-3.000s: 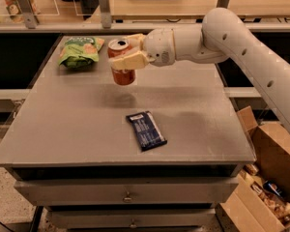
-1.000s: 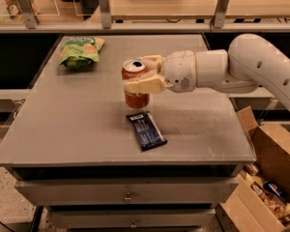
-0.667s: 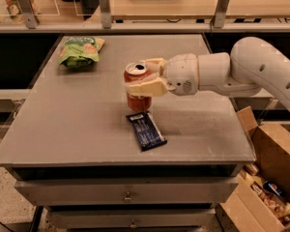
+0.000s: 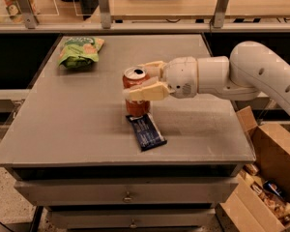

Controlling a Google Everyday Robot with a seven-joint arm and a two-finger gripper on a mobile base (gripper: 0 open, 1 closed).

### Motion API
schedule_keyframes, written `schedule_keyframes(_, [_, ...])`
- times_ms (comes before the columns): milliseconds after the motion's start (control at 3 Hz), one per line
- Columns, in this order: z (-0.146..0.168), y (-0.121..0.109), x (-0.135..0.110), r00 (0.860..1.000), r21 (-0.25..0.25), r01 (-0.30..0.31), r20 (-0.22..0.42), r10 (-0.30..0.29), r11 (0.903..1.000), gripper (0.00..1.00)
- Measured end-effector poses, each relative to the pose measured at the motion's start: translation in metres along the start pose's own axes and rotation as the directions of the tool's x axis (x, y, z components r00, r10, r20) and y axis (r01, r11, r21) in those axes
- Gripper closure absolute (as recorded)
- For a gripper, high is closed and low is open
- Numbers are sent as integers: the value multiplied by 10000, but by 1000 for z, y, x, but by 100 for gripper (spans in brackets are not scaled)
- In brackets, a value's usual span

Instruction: Move coke can near rxbar blueberry

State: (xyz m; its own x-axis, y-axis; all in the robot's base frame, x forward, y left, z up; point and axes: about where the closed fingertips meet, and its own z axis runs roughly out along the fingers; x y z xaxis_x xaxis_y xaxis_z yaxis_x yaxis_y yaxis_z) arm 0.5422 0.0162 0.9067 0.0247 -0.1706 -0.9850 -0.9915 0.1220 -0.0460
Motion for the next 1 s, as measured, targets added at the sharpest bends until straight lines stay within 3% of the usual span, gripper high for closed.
schedule_keyframes(333, [5, -3, -1, 9998, 3, 90, 181, -90, 10000, 0])
schedule_keyframes(1000, [11, -7, 0, 9991, 100, 117, 405, -120, 9999, 0])
